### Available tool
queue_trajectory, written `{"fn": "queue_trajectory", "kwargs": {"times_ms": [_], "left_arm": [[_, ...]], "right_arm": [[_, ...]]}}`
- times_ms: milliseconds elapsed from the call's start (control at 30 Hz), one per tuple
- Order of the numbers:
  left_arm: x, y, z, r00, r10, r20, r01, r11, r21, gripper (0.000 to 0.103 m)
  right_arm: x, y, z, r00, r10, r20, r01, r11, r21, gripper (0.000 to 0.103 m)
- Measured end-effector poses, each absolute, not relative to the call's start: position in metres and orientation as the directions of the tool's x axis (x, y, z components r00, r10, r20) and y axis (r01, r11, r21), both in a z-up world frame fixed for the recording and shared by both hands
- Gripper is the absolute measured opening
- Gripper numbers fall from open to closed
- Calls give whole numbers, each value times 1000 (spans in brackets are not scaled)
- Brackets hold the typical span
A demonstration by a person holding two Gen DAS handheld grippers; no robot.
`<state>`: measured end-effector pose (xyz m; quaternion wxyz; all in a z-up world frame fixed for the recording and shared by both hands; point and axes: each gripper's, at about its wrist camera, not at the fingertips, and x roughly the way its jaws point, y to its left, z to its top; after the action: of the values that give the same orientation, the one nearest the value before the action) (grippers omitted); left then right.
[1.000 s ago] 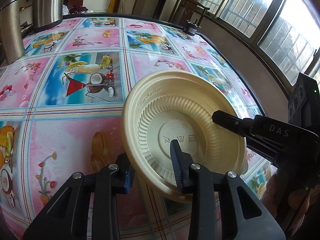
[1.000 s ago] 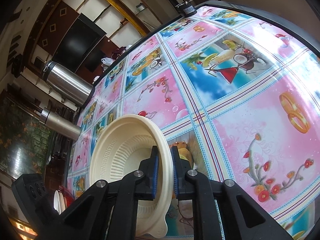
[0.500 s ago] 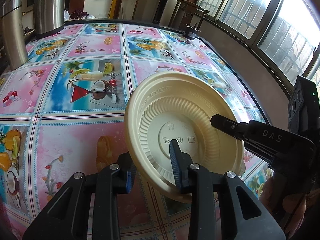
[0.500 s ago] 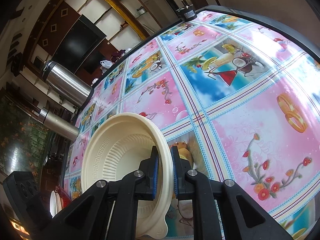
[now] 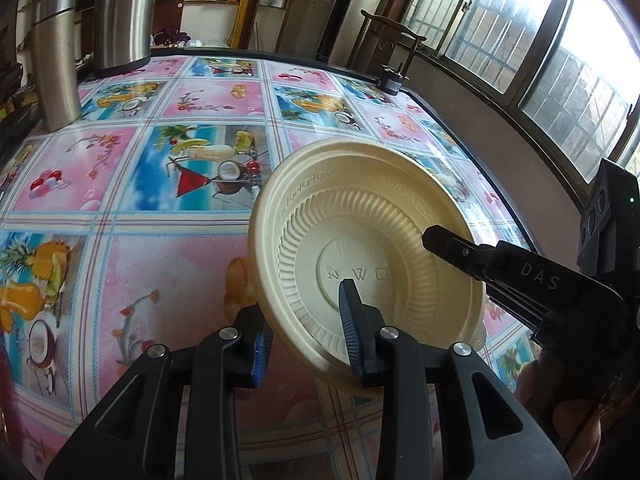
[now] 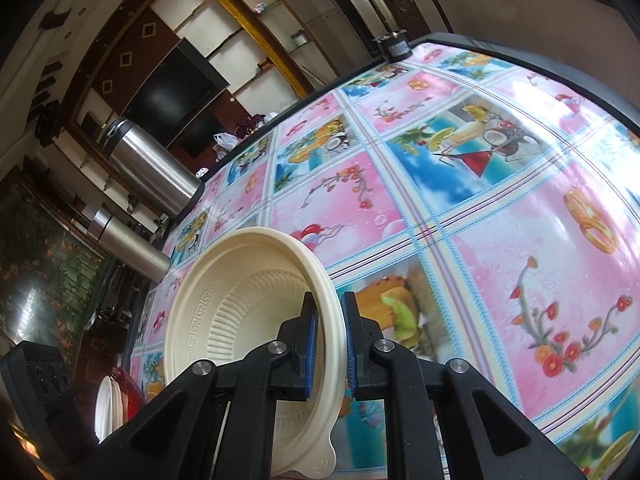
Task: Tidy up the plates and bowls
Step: 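Carry the cream ribbed bowl with both tools over the bowl stack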
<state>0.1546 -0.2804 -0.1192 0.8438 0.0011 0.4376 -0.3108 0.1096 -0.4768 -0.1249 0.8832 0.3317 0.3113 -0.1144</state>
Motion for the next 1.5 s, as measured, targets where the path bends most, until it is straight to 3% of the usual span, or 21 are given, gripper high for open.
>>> {"fn": "queue_trajectory", "kwargs": {"times_ms": [733, 1033, 1500], "left_arm": [[91, -160, -117, 573, -393, -719, 374, 906, -198, 29], [63, -127, -101, 636, -343, -691, 351, 926, -137, 29], [48, -86, -80, 701, -319, -637, 310, 942, -131, 29]], "right_arm": [[84, -346, -119, 812, 144, -566, 190, 852, 488, 12], [51, -312, -112, 863, 208, -460, 98, 825, 556, 12], [46, -272, -98, 853, 277, -442, 30, 820, 572, 13]]}}
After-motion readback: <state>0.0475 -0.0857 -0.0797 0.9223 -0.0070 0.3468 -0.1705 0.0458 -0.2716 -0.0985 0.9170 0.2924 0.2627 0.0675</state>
